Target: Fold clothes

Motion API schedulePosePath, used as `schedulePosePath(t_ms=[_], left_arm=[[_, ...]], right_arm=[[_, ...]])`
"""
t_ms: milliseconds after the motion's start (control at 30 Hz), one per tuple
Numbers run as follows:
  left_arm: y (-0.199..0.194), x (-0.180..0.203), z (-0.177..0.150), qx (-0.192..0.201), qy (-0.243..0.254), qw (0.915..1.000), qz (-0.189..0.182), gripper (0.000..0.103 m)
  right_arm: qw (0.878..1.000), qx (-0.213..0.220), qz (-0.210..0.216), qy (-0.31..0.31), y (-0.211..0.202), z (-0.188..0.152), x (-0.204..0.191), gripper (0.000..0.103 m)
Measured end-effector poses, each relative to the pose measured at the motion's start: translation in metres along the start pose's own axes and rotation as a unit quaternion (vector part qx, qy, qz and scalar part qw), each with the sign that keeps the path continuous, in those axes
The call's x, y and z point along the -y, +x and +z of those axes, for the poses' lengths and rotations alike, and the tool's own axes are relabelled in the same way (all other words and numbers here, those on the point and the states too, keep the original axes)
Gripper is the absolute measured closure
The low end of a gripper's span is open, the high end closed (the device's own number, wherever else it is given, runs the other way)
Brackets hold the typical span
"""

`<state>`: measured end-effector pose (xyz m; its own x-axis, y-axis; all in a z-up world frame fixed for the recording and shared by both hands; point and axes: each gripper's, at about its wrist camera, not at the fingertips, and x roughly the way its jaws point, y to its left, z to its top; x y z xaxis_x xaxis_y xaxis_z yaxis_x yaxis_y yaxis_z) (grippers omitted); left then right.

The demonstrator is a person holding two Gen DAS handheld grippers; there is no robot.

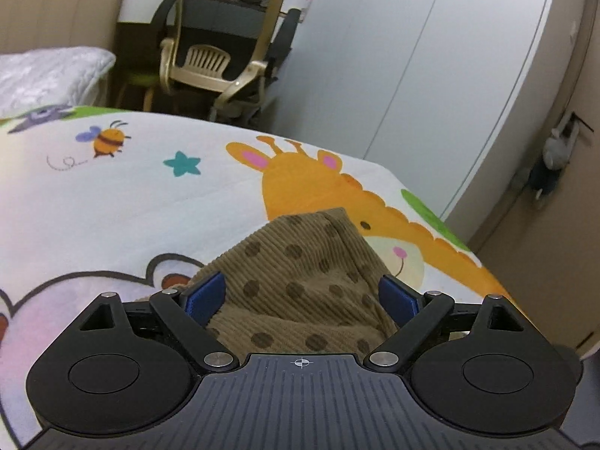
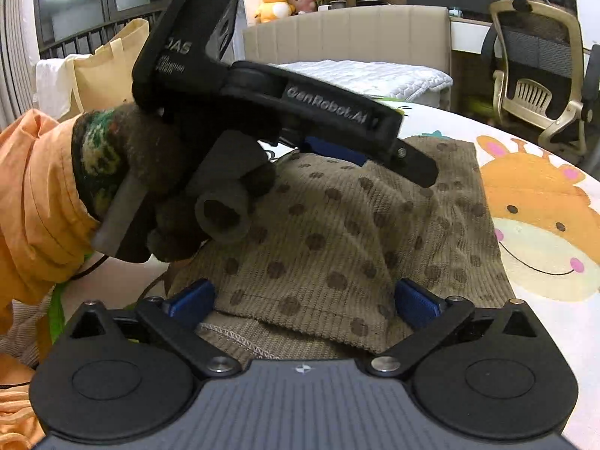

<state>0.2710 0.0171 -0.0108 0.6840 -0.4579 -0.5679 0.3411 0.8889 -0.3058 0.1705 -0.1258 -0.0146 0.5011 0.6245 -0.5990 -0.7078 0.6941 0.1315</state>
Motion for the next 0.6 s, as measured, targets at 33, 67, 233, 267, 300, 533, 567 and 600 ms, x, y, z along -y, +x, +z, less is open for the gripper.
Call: schedulePosePath(t_ms=[33, 67, 233, 267, 300, 533, 567, 600], left_arm=[[-0.003, 0.002, 0.0, 0.001, 0.002, 1.0, 0.003, 0.01], [-0.004, 0.003, 0.002, 0.003, 0.005, 1.0, 0.007, 0.01], [-0.035, 0.014, -0.002, 0.023, 0.022, 0.9992, 0.027, 0.009], [-0.046, 0.014, -0.006, 0.028, 0.02, 0.999, 0.031, 0.009], [-0.057, 0.013, -0.012, 0.031, 0.014, 0.9988, 0.036, 0.009], [-0.096, -0.009, -0.069, -0.008, -0.072, 0.9957, 0.057, 0.008], [-0.097, -0.008, -0.076, -0.013, -0.076, 0.9958, 0.048, 0.008], [-0.095, -0.004, -0.079, -0.017, -0.077, 0.9964, 0.031, 0.009]], right_arm=[[1.0, 0.001, 0.0, 0.001, -0.004, 0.001, 0.002, 0.0], [1.0, 0.004, 0.0, 0.005, -0.009, 0.003, 0.005, 0.0], [0.998, 0.03, -0.007, 0.055, -0.043, 0.012, 0.037, 0.0], [0.997, 0.036, -0.01, 0.07, -0.05, 0.014, 0.047, 0.0], [0.995, 0.039, -0.015, 0.088, -0.055, 0.014, 0.057, 0.0], [0.99, -0.019, -0.04, 0.131, -0.033, -0.014, 0.087, 0.018], [0.99, -0.03, -0.039, 0.132, -0.027, -0.019, 0.086, 0.019], [0.991, -0.028, -0.04, 0.127, -0.024, -0.022, 0.083, 0.019]])
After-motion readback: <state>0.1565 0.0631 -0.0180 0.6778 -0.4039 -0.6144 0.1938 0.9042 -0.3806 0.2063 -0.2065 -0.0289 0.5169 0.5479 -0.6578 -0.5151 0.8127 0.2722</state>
